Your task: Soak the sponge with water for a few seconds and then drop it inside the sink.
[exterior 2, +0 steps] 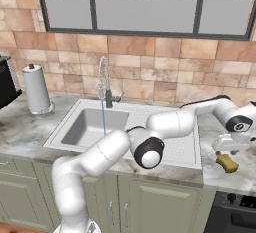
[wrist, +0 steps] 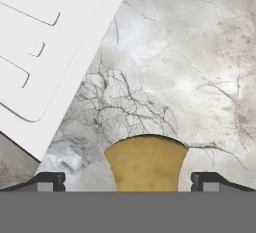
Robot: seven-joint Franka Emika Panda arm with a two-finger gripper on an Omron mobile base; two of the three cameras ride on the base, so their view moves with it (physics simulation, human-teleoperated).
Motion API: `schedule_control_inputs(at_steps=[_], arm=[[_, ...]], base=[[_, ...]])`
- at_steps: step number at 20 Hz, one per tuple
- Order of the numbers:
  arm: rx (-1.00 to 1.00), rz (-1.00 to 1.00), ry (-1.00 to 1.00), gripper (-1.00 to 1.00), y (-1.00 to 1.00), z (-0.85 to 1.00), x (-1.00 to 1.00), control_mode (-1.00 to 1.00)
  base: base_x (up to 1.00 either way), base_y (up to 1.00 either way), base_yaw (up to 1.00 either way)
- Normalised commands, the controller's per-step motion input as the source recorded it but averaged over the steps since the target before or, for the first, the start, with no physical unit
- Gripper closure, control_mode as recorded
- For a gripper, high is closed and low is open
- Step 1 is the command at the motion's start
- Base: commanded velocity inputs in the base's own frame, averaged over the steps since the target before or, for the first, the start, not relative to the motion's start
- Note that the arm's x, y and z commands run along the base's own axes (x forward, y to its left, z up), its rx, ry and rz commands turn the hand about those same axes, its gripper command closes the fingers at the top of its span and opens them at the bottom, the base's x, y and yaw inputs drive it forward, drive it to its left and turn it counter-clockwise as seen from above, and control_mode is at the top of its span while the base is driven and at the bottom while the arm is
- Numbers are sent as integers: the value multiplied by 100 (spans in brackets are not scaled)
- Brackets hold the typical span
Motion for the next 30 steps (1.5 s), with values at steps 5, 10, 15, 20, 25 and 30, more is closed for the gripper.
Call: schedule_control_inputs(at_steps=[5, 10, 15, 20, 25, 30], arm=[[-8, 0, -9, -100, 0, -11, -8, -100], [-5, 0, -2, -100, 7, -1, -19, -100], [-5, 0, 0, -100, 11, -17, -18, -100], [-6, 0, 0, -100, 13, -28, -2, -100], [-8, 0, -1, -100, 10, -21, 0, -100], [-9, 0, -2, -100, 0, -25, 0, -100]], base=[[0, 0, 0], [0, 0, 0], [0, 0, 0], [0, 0, 0], [0, 0, 0], [0, 0, 0]])
